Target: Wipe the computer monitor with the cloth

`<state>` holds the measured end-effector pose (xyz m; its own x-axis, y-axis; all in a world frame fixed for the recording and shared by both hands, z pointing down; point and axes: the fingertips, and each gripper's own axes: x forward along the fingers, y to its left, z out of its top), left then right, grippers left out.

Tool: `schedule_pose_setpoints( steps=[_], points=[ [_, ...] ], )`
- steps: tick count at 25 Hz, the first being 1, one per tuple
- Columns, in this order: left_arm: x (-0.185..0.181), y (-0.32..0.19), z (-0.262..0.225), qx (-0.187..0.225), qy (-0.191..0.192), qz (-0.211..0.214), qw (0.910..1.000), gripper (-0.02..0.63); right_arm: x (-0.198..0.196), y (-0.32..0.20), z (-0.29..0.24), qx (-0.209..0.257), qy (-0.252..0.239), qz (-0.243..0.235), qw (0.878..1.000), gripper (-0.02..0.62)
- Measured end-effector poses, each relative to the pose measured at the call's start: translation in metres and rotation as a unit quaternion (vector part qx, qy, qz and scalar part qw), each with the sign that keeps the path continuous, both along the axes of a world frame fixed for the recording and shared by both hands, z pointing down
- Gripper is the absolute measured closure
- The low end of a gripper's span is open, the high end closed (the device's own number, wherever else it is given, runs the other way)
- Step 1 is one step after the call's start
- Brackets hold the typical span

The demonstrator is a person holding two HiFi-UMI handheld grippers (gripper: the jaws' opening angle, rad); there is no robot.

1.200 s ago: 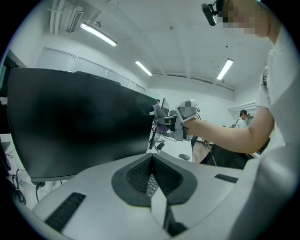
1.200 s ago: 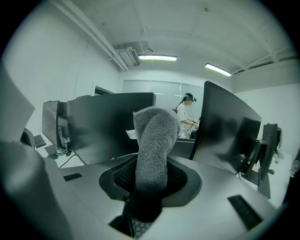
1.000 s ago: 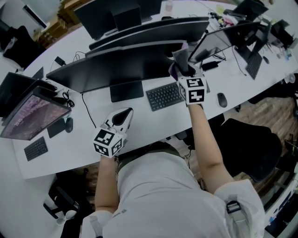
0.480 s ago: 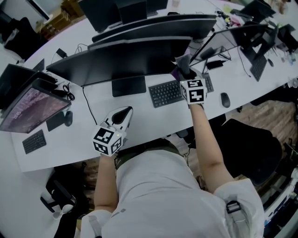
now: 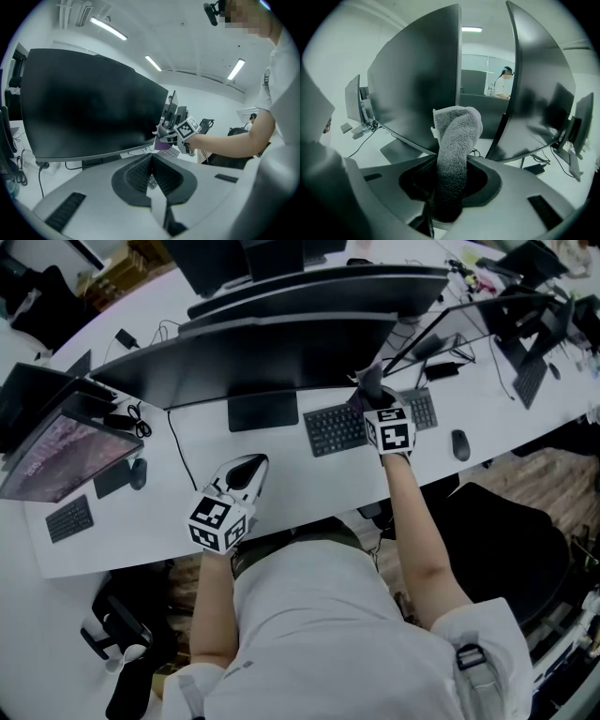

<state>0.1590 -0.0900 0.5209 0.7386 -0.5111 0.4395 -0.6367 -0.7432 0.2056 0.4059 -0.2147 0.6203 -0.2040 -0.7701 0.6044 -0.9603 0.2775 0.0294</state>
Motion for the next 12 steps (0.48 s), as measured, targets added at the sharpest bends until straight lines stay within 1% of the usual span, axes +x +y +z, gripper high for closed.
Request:
schedule_pose_setpoints(
  steps=[7, 12],
  points=[
    [0.0, 0.0, 0.011, -0.012, -0.009, -0.007, 0.9999, 0.607, -0.001, 0.004, 0.034, -0.032, -0.015, -0.006, 0.999, 0.466],
    [0.001, 0.002, 0.018, -0.023, -0.017, -0.014, 0.9995, 0.607, -0.005, 0.008, 0.057, -0.052, -0.058, 0.001, 0.997, 0.466]
  ],
)
